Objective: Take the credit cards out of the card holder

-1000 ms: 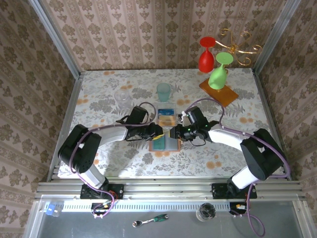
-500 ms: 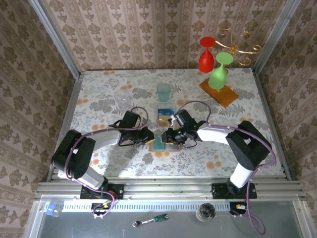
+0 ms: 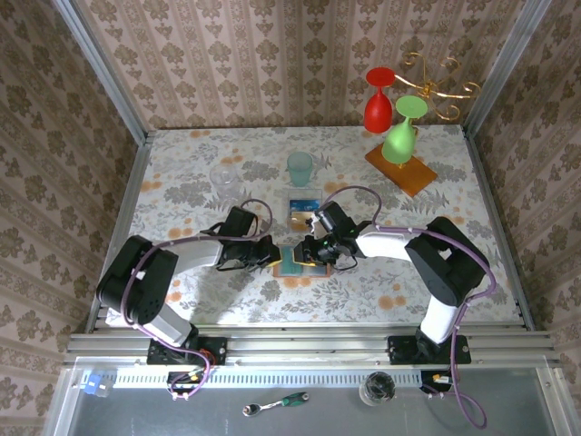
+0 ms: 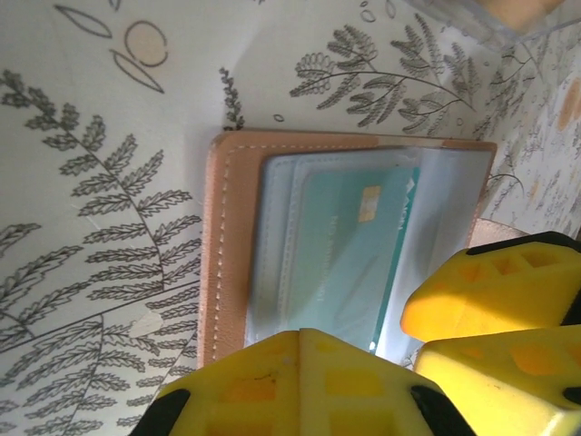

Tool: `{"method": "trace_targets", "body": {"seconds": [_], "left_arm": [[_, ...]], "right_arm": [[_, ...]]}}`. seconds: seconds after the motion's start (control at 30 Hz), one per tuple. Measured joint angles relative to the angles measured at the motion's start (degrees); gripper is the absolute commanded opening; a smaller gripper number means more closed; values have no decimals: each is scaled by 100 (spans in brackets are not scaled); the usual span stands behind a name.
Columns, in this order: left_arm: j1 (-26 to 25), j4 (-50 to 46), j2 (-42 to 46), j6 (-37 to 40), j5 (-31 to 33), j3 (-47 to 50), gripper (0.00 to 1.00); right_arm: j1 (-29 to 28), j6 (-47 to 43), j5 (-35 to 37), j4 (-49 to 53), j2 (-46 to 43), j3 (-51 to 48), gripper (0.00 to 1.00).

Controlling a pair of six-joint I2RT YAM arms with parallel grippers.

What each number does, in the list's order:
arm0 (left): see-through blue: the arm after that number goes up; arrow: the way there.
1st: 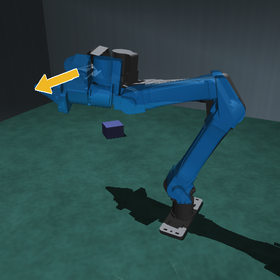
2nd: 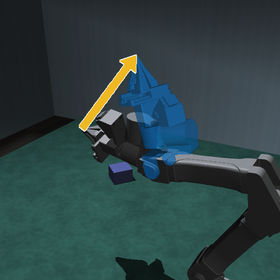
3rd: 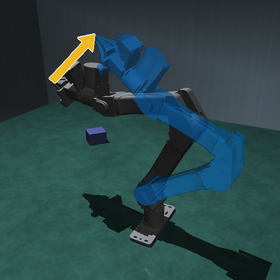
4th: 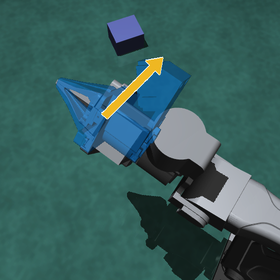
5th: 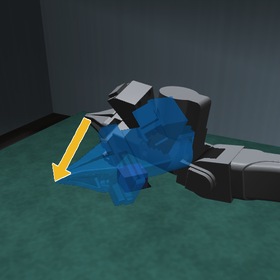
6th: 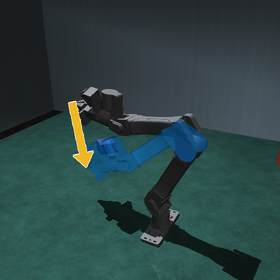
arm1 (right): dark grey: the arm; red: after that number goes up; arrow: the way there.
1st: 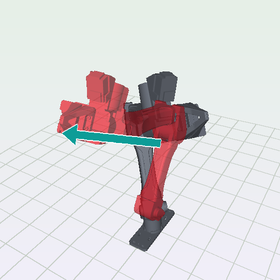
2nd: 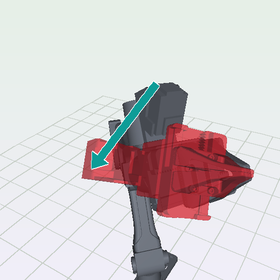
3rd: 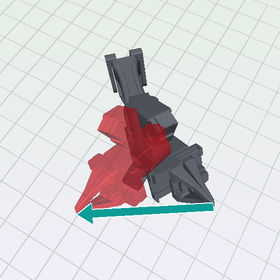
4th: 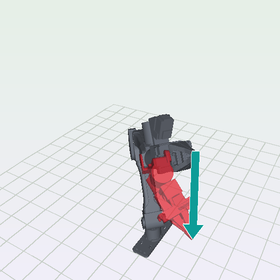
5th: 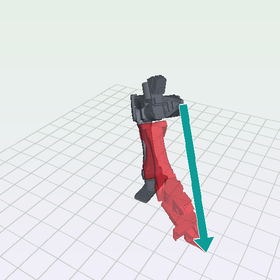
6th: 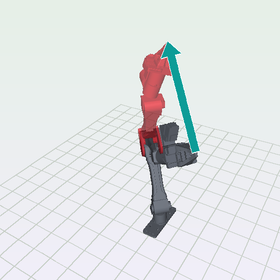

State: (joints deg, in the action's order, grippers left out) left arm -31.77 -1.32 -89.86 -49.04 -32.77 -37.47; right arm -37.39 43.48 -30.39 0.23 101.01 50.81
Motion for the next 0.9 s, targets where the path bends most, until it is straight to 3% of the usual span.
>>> {"method": "trace_targets", "body": {"seconds": [0.9], "left_arm": [[37, 190, -127, 46, -52, 72, 2]], "right_arm": [[0, 9, 164, 260, 236, 247, 28]]}}
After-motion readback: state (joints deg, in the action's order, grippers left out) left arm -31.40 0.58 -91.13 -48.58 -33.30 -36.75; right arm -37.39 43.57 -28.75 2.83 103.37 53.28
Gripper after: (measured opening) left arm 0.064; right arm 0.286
